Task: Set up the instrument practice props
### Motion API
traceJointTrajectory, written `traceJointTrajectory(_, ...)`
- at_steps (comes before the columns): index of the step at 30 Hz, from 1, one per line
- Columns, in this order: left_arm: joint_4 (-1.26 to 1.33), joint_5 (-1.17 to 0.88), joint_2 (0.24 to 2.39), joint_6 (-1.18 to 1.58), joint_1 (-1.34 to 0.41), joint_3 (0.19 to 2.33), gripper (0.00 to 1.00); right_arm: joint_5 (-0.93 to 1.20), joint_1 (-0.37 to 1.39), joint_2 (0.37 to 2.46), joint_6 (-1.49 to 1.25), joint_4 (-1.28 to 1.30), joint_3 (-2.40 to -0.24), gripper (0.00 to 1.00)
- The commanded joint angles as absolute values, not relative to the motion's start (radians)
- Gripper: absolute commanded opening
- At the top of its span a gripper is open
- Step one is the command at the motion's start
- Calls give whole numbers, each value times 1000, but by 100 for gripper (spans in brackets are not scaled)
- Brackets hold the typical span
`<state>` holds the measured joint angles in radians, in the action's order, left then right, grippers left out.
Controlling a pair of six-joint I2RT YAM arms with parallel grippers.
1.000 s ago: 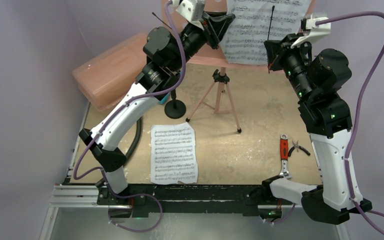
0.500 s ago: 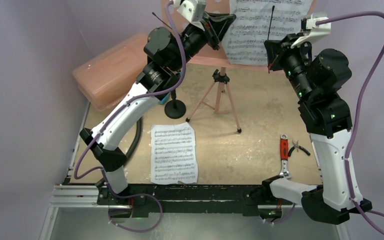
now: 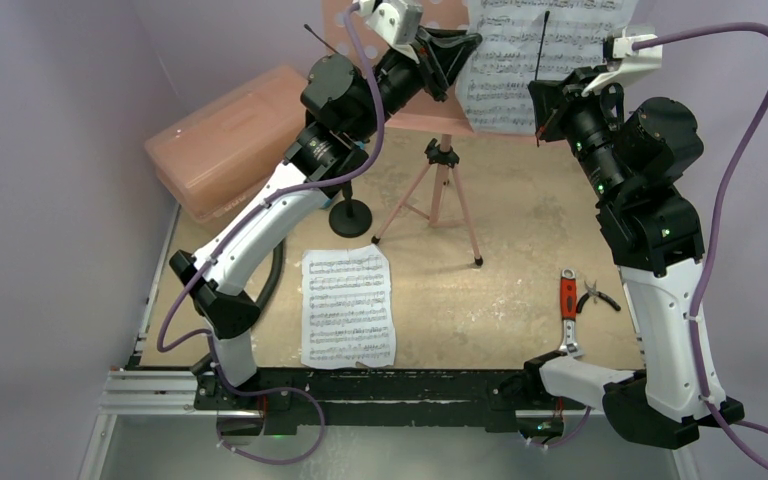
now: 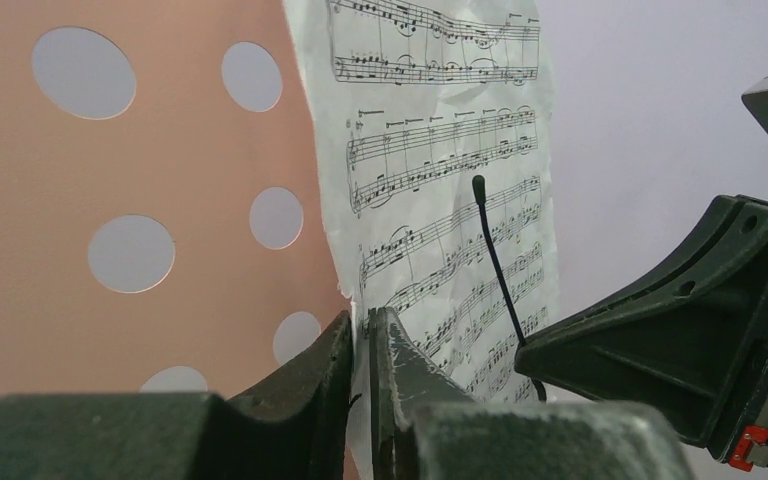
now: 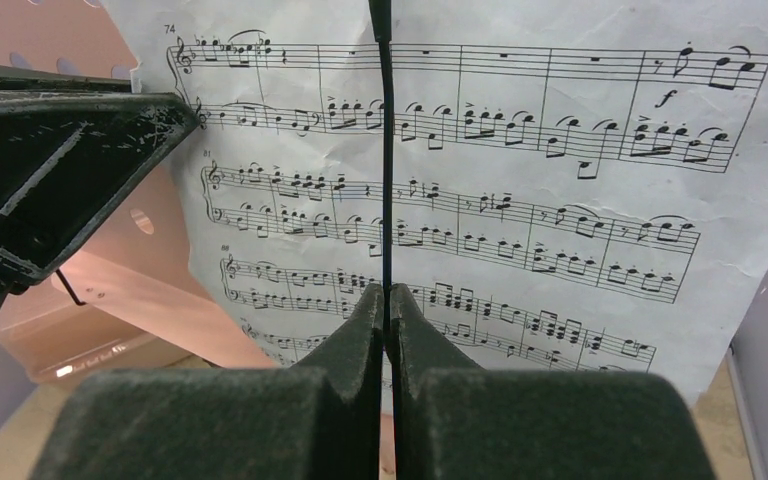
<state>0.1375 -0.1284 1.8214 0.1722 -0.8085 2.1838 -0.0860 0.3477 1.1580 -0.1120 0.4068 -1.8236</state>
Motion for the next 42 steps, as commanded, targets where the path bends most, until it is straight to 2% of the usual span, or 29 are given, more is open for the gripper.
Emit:
traceJointTrajectory(1,156,-117,1786,152,-815,2213,14,-63,351,1147,-126,314,-1830,3)
traceJointTrajectory(8,182,-110,1736,147,-815,2160,36,-82,351,1137,-125,299,-1829,22)
traceJointTrajectory(12,222,-112,1687,161,-815,2097,49,-91,351,1130,-125,288,-1825,28)
traceJointTrajectory(18,329,-156,1580,184,-815,1932,63,-71,352,1104,-125,250,-1791,54)
traceJointTrajectory(24,425,-192,1427,175,-815,1692,73,-4,351,1047,-115,182,-1708,79)
traceJointTrajectory(29,450,-226,1272,132,-815,1481,82,102,351,960,-97,62,-1563,89)
traceJointTrajectory(33,408,-232,1146,107,-815,1319,84,218,351,919,-80,33,-1493,95)
traceJointTrajectory(42,244,-48,875,263,-815,967,88,413,351,813,-165,-37,-1303,97)
